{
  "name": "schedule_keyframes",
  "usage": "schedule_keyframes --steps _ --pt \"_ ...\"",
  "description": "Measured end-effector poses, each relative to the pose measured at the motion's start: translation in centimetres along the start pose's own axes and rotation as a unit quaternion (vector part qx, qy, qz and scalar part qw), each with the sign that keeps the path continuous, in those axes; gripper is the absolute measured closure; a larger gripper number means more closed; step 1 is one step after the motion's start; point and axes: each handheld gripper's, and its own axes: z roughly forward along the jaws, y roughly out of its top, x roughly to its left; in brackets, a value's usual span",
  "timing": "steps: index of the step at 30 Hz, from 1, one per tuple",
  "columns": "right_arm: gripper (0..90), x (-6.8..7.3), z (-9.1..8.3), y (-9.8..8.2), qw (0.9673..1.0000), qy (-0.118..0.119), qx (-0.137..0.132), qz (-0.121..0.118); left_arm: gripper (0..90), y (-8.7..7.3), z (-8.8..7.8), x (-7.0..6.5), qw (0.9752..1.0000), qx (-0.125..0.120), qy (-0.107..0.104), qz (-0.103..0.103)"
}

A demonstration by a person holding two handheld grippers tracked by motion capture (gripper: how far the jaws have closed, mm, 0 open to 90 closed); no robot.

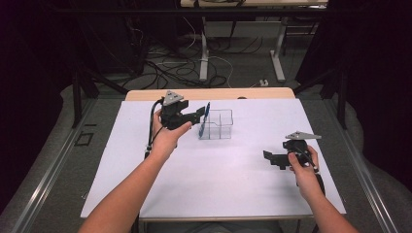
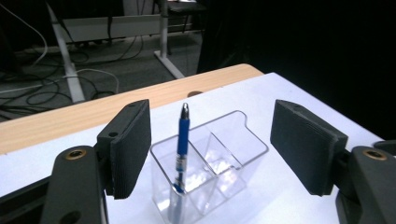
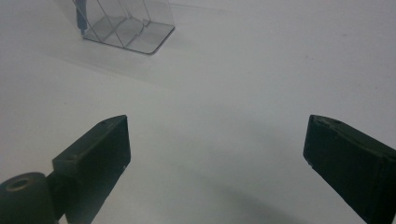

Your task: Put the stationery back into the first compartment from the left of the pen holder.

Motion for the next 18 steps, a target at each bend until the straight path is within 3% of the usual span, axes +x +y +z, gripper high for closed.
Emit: schedule_keyframes --steps 10,18 --pt "6.9 0.0 -0.1 0.0 1.0000 0.000 -0.004 0.004 15.2 -1.5 -2.4 0.0 0.9999 0.010 -0.001 0.006" --pt "6.9 0.1 -0.2 0.0 1.0000 -0.002 -0.005 0.004 6.2 -3.3 -5.0 1.3 0.9998 0.010 0.012 -0.011"
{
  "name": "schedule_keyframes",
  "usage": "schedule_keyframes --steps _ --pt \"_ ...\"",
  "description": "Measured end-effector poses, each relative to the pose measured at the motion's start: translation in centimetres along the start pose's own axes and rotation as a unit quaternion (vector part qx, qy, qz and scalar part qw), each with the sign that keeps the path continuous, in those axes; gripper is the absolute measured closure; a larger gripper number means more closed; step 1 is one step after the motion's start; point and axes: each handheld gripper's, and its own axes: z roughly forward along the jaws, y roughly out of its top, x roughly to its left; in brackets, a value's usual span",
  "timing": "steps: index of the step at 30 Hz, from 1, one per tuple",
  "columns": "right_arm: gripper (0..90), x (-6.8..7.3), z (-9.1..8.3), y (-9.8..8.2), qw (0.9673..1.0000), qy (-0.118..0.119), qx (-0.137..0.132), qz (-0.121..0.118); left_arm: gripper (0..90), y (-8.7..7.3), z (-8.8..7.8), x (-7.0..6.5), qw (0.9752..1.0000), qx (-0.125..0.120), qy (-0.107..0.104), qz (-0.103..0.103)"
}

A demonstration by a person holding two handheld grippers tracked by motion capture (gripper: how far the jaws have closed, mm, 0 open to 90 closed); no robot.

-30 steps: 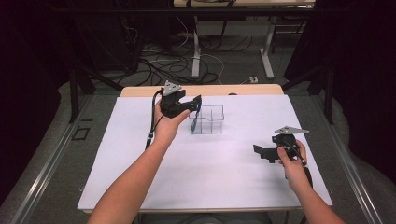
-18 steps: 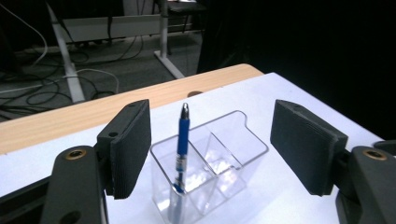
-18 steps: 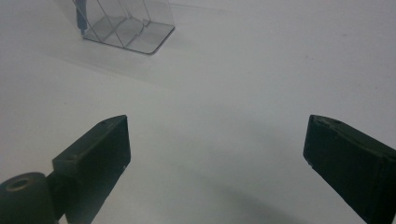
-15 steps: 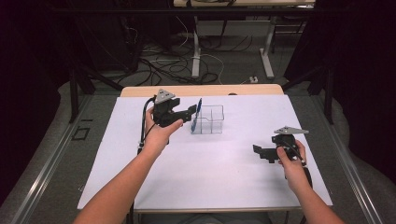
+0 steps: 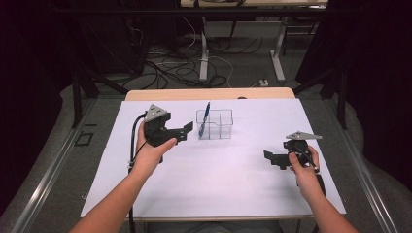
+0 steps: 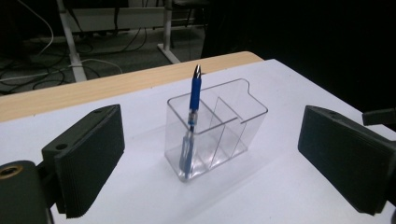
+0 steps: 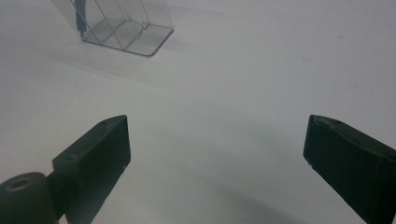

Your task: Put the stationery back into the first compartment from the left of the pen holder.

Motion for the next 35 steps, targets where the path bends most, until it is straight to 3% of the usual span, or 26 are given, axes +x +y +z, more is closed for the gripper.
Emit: schedule_keyframes --steps 7,15,19,23,29,35 --pt "6.9 0.1 0.0 0.0 1.0000 -0.001 0.000 0.001 0.2 -1.7 -2.0 1.6 0.9993 -0.009 0.026 -0.027" --pt "6.9 0.1 0.0 0.0 1.0000 -0.002 -0.001 0.001 0.2 -3.9 -3.8 3.8 0.9976 0.006 0.056 -0.040" --pt "6.9 0.1 0.0 0.0 1.0000 -0.003 -0.001 0.001 0.2 -5.0 -4.5 5.0 0.9961 0.021 0.078 -0.035" --pt "6.9 0.2 0.0 0.0 1.0000 -0.003 0.000 -0.001 0.2 -5.9 -5.2 5.8 0.9950 0.027 0.084 -0.046" --pt "6.9 0.1 0.0 0.0 1.0000 -0.003 0.000 0.000 0.2 -7.2 -5.8 6.8 0.9929 0.031 0.105 -0.046" --pt "6.9 -0.1 -0.1 0.0 1.0000 -0.004 -0.001 0.000 0.2 -8.6 -6.1 8.1 0.9897 0.037 0.119 -0.071"
